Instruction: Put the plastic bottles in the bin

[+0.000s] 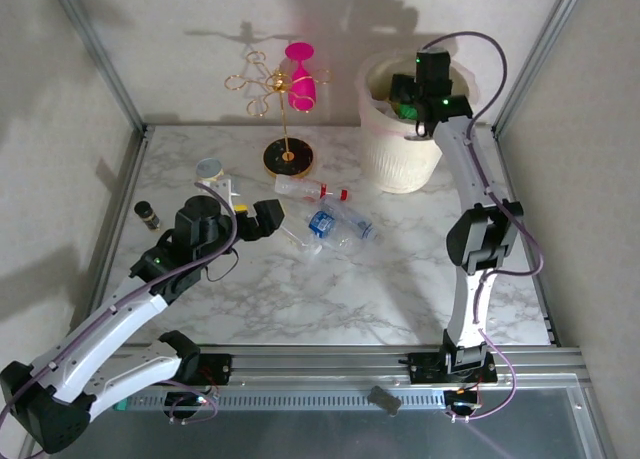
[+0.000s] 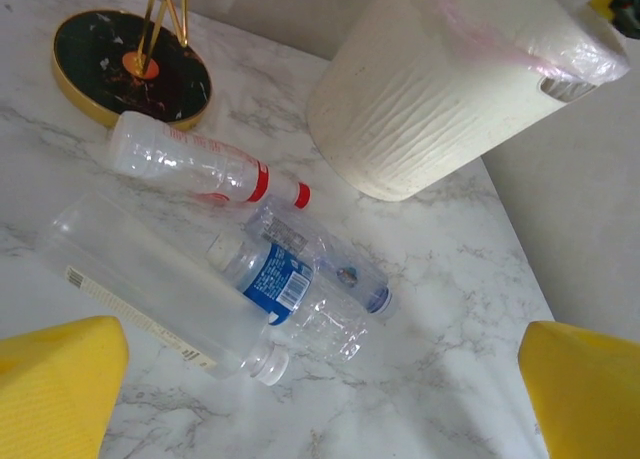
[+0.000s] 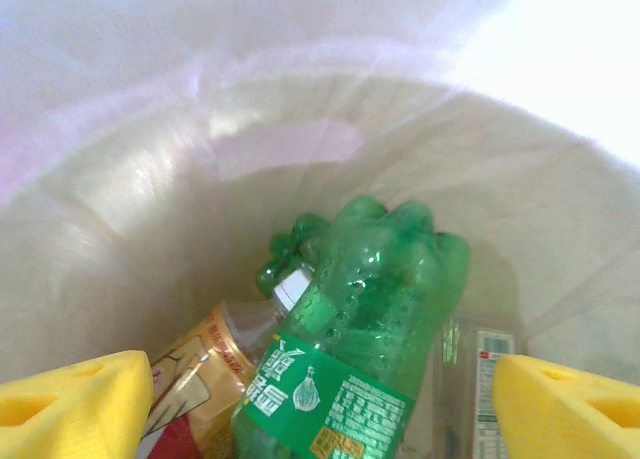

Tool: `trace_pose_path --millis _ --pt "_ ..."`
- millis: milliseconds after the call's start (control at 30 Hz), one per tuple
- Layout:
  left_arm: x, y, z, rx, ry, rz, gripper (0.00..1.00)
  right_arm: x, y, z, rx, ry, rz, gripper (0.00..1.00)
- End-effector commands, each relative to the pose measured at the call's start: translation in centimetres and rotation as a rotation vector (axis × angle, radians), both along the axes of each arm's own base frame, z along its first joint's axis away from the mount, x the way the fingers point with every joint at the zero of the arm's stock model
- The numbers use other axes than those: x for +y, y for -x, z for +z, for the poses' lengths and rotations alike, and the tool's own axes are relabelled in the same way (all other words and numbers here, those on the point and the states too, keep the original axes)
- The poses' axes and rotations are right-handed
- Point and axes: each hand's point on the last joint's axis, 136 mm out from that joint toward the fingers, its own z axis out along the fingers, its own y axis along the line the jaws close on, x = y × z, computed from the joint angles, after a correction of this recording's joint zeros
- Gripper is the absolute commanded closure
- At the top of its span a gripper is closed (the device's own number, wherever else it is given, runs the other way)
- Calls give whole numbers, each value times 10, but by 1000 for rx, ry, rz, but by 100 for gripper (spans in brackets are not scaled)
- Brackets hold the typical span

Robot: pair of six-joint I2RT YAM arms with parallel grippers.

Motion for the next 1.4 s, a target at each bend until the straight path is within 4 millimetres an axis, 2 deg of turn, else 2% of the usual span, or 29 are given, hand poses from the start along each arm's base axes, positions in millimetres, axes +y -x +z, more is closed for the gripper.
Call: trace_pose_path --millis 0,133,300,467,567,633,800,833,933,1000,1100,1167,1267,1367 --pt "9 5 22 -49 6 28 0 0 23 41 -76 -18 10 13" --pt "18 11 30 -66 25 58 0 13 46 59 -110 -26 50 14" --pt "27 16 30 -53 43 96 0 54 91 66 -146 -21 165 20" --pt "39 18 19 -16 53 163 0 105 146 52 -148 2 320 24" --pt "43 19 8 9 71 192 0 128 174 40 -133 20 391 27" --pt "45 18 -2 34 75 217 0 144 188 24 -99 10 455 29" --pt "52 12 -43 156 70 281 0 181 213 -43 60 43 605 30" --pt "55 11 -53 185 72 293 0 195 223 -54 84 50 657 30" --pt "75 7 -84 267 98 369 0 221 234 -84 157 75 739 30" --pt "98 6 -107 324 115 466 0 240 238 -101 200 86 790 30" --pt "128 9 -135 416 120 611 0 267 240 -126 258 109 845 30" --pt "143 13 -147 456 85 690 0 281 236 -146 299 135 859 30" --pt "145 15 -153 473 78 696 0 296 224 -174 350 180 850 29" --pt "142 16 -150 452 97 678 0 308 211 -194 377 198 845 28"
